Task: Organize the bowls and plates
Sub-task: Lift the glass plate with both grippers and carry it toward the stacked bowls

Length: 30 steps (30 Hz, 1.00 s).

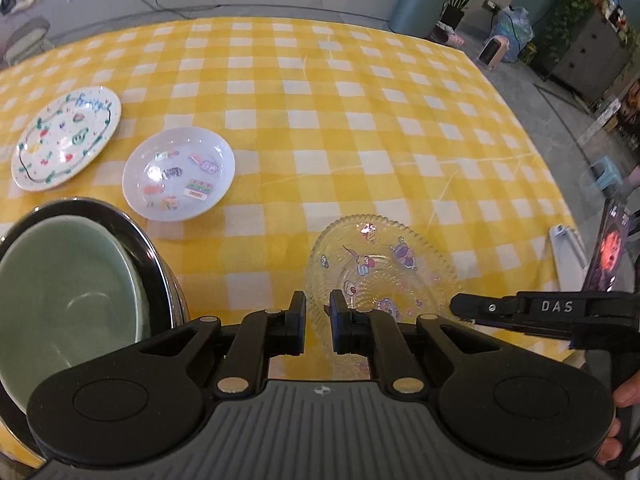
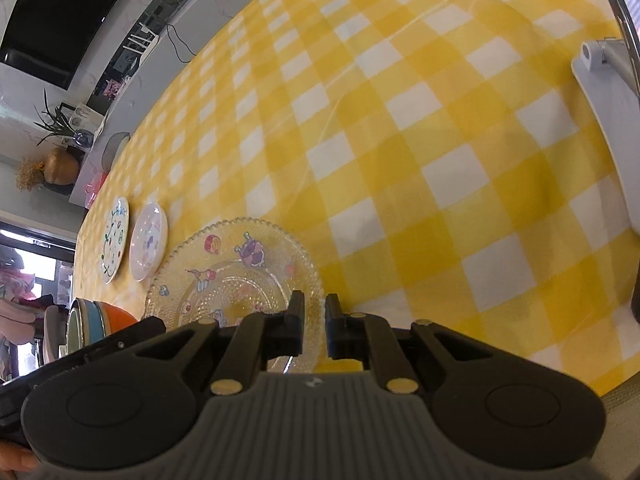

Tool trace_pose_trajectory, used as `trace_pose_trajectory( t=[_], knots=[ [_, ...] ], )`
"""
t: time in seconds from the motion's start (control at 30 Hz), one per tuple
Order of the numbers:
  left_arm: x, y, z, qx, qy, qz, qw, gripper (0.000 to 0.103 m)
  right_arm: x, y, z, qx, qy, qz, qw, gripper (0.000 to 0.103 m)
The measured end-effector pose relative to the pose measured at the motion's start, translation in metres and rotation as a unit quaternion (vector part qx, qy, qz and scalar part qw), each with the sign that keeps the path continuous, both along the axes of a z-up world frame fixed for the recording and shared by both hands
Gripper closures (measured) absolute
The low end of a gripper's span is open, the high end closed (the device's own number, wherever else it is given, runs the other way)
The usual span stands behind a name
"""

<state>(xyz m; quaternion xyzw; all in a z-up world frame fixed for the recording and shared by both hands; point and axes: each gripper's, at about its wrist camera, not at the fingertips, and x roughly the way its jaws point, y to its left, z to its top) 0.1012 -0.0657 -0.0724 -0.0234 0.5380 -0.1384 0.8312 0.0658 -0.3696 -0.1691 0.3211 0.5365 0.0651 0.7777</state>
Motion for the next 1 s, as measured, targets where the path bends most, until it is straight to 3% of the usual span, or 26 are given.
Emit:
trace_pose_trajectory(
  t=[0.23,0.47,0.77,0.97,1.0],
  knots=[
    [-0.002,-0.009,-0.01,0.04,0.006,-0.009,0.9991,0.087,0.003,0.018,0.011,-0.056,-0.004,0.023,0.998,0.095],
    [-0.006,-0.018,-0.021,0.085,0.016,-0.029,0.9958,0.089,0.005,0.021,0.009,-0.062,-0.006,0.029,0.998,0.095],
    [-0.007,-0.023,-0.024,0.101,0.023,-0.041,0.9938,0.089,0.006,0.034,0.013,-0.094,-0.019,0.049,0.994,0.095],
    [-0.007,-0.019,-0.019,0.087,0.019,-0.042,0.9951,0.085,0.006,0.042,0.016,-0.11,-0.033,0.06,0.992,0.083],
    [-0.008,-0.018,-0.016,0.079,0.016,-0.042,0.9959,0.081,0.005,0.043,0.018,-0.115,-0.039,0.06,0.991,0.072]
  ],
)
